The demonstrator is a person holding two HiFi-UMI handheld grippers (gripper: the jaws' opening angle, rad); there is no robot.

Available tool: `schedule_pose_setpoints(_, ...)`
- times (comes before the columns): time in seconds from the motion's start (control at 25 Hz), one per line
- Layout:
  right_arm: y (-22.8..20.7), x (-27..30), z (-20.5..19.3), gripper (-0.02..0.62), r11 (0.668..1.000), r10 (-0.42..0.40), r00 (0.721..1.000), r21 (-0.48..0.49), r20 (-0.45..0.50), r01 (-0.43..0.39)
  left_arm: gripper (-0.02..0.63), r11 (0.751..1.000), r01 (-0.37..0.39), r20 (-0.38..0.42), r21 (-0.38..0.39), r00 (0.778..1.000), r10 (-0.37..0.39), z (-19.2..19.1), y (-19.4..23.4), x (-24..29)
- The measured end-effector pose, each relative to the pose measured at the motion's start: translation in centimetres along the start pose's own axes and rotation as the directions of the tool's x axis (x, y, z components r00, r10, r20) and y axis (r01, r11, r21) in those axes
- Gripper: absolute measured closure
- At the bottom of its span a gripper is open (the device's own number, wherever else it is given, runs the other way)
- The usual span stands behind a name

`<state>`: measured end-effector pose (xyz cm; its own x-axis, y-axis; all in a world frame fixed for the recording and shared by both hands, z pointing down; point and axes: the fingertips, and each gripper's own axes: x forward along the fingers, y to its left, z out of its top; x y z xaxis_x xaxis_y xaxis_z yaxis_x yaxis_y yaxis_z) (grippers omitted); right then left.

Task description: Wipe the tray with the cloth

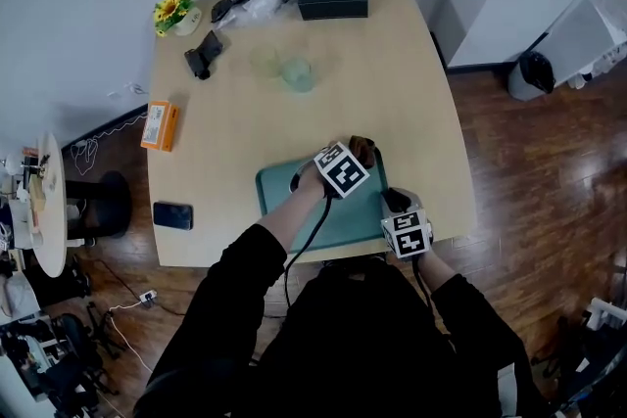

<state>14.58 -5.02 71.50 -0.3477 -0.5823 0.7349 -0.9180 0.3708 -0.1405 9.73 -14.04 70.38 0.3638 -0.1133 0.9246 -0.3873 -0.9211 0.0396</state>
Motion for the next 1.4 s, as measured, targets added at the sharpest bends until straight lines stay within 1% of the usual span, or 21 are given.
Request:
schedule_pose_setpoints(0.12,0.0,0.0,-0.1,0.520,1.000,-0.001,1.000,-0.005,-0.005,0.001,0.526,0.999,0.053,0.012,-0.014,0.999,-0.053,-0.8,-2.2,0.1)
schedule_pose_setpoints(0.24,0.0,-0.2,-0.3,0.520,1.000,0.003,1.000,-0.004,-0.011,-0.003,0.526,0.990,0.140,0.042,-0.033,0.989,-0.139,-2.5,-7.3,-0.8)
schedule_pose_setpoints(0.28,-0.1,-0.2,-0.3,0.520,1.000,0.002,1.000,-0.004,-0.011,-0.002,0.526,0.986,0.168,0.044,-0.023,0.985,-0.167,-3.3,-9.4,-1.2)
schedule_pose_setpoints(0.36,-0.2,-0.3,-0.3,0.520,1.000,-0.002,1.000,-0.006,-0.005,0.002,0.526,0.978,0.208,0.029,0.022,0.978,-0.209,-5.3,-13.4,-1.9)
schedule_pose_setpoints(0.44,-0.3,-0.2,-0.3,0.519,1.000,-0.005,1.000,-0.003,-0.001,0.005,0.526,0.971,0.227,0.006,0.074,0.974,-0.228,-7.3,-16.4,-2.3)
schedule_pose_setpoints(0.48,-0.3,-0.2,-0.3,0.520,1.000,-0.006,1.000,-0.001,-0.001,0.006,0.526,0.970,0.227,0.004,0.089,0.974,-0.229,-8.0,-17.2,-2.3)
schedule_pose_setpoints(0.56,-0.3,-0.1,-0.3,0.519,1.000,-0.005,1.000,0.000,-0.001,0.005,0.528,0.970,0.224,0.017,0.091,0.974,-0.226,-8.8,-17.7,-2.4)
schedule_pose_setpoints(0.68,-0.3,-0.1,-0.3,0.518,1.000,-0.002,1.000,0.001,-0.003,0.002,0.527,0.972,0.224,0.024,0.073,0.974,-0.226,-8.9,-16.4,-2.3)
schedule_pose_setpoints(0.8,-0.1,-0.2,-0.2,0.519,1.000,-0.004,1.000,0.000,-0.005,0.004,0.527,0.979,0.180,0.019,0.093,0.983,-0.183,-8.6,-13.3,-2.3)
schedule_pose_setpoints(0.92,0.0,-0.1,-0.1,0.519,1.000,-0.005,1.000,-0.003,-0.004,0.005,0.526,0.991,0.091,0.001,0.100,0.996,-0.091,-7.9,-7.2,-2.2)
schedule_pose_setpoints(1.04,0.0,0.0,-0.1,0.520,1.000,-0.008,1.000,-0.007,0.000,0.008,0.526,0.999,-0.005,-0.017,0.052,1.000,0.006,-7.0,-0.3,-2.5)
schedule_pose_setpoints(1.12,0.0,0.1,-0.2,0.520,1.000,-0.009,1.000,-0.009,0.000,0.009,0.528,0.999,-0.033,-0.029,0.024,0.999,0.034,-6.8,2.4,-2.6)
schedule_pose_setpoints(1.2,0.0,0.1,-0.3,0.519,1.000,-0.007,1.000,-0.010,-0.001,0.007,0.526,0.999,-0.032,-0.040,0.026,0.999,0.033,-7.0,2.8,-2.4)
schedule_pose_setpoints(1.28,0.0,0.0,-0.3,0.518,1.000,-0.005,1.000,-0.011,-0.002,0.005,0.526,0.999,-0.025,-0.040,0.034,0.999,0.027,-7.3,1.8,-2.2)
schedule_pose_setpoints(1.32,0.0,-0.1,-0.4,0.519,1.000,-0.006,1.000,-0.012,-0.003,0.006,0.526,0.999,-0.020,-0.034,0.026,0.999,0.021,-7.5,1.2,-2.1)
schedule_pose_setpoints(1.4,-0.1,-0.1,-0.4,0.519,1.000,-0.005,1.000,-0.011,-0.004,0.005,0.526,1.000,0.000,-0.011,-0.014,1.000,0.000,-8.0,-0.4,-2.3)
